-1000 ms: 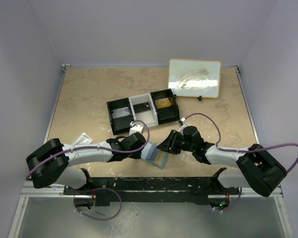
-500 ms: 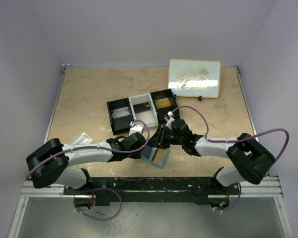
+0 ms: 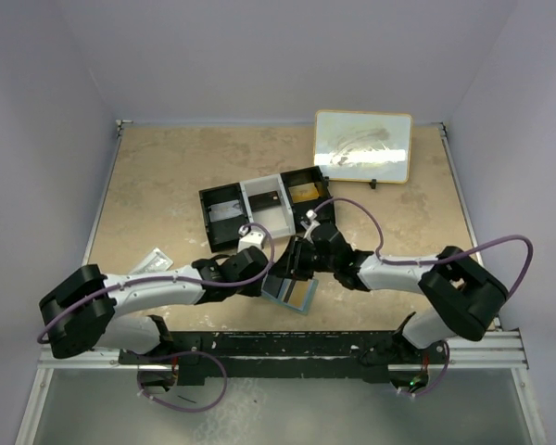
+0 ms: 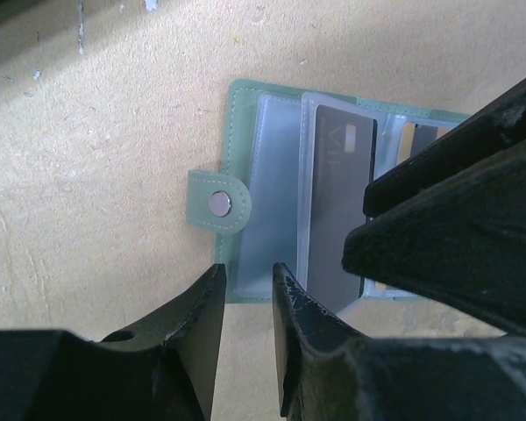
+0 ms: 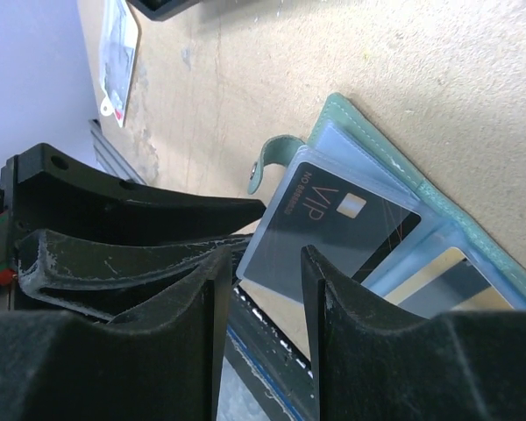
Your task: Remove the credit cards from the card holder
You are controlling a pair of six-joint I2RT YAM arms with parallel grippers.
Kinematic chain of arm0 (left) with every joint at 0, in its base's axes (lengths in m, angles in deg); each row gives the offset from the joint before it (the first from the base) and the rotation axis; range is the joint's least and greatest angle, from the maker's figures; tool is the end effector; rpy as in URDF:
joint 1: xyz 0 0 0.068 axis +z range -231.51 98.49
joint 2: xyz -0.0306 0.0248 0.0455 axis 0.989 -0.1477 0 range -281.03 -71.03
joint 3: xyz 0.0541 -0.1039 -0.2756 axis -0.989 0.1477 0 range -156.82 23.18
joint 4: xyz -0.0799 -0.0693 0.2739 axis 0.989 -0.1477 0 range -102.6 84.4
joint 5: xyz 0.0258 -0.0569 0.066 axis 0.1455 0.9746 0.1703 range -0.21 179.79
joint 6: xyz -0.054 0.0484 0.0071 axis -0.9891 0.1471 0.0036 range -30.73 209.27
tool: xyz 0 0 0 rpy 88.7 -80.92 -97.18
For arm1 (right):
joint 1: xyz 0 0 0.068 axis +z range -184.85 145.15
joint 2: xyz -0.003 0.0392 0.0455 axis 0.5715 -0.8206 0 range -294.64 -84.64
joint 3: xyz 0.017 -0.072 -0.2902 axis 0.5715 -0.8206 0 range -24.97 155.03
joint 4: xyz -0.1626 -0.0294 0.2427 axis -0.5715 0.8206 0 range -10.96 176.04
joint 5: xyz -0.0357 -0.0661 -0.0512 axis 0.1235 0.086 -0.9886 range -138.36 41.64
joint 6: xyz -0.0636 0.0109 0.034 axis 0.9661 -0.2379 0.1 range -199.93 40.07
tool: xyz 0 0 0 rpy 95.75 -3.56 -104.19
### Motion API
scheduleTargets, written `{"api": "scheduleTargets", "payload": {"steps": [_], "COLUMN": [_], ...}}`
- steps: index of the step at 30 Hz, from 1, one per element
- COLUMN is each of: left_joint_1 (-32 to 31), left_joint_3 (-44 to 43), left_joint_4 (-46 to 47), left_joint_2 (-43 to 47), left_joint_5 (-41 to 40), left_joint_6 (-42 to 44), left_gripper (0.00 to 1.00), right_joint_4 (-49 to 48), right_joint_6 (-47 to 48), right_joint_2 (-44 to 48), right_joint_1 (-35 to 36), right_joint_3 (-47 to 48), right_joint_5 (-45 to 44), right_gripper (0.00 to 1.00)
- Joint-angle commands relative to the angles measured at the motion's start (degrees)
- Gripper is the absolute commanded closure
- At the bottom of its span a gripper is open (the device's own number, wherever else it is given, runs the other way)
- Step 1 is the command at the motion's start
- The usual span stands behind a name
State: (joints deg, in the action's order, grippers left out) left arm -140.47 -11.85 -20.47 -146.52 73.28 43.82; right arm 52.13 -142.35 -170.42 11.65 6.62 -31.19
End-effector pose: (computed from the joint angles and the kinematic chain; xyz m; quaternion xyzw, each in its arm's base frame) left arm 0.1556 -0.2253 0.1516 0.0687 0.9432 -0.1489 0.2890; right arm 0.2126 0.2501 0.1526 0.0399 0.8469 0.4929 0.1954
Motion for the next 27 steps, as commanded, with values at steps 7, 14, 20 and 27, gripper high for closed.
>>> {"api": "scheduleTargets", "payload": {"steps": [7, 14, 20, 27], "left_joint_1": [-0.19, -0.23, -0.19, -0.27], "left_joint_3": [-1.83, -2.89, -3.19, -5.15], "left_joint_4": [-3.24, -7.25, -2.05, 2.91], "left_joint_2": [4.53, 12.78, 9.33, 1.17], "left_joint_5": [-4.91, -13.39, -5.89, -0.07], "left_joint_6": [-1.4, -4.54, -2.4, -1.24], "left_gripper": [0.7, 0.69, 0.66, 0.66], "right_joint_4": [5.73, 1.22, -1.47, -6.99], "right_joint_6": [-0.17, -1.31, -1.57, -3.51], "right_joint_2": [7.46, 6.42, 4.96, 3.73], "right_joint_1": [0.11, 0.1, 0.13, 0.15], "right_joint_3": [-3.35, -6.01, -6.37, -8.63], "right_joint_5": [-5.29, -3.93, -3.11, -1.43], "right_gripper": [0.59, 0.59, 0.6, 0.61]}}
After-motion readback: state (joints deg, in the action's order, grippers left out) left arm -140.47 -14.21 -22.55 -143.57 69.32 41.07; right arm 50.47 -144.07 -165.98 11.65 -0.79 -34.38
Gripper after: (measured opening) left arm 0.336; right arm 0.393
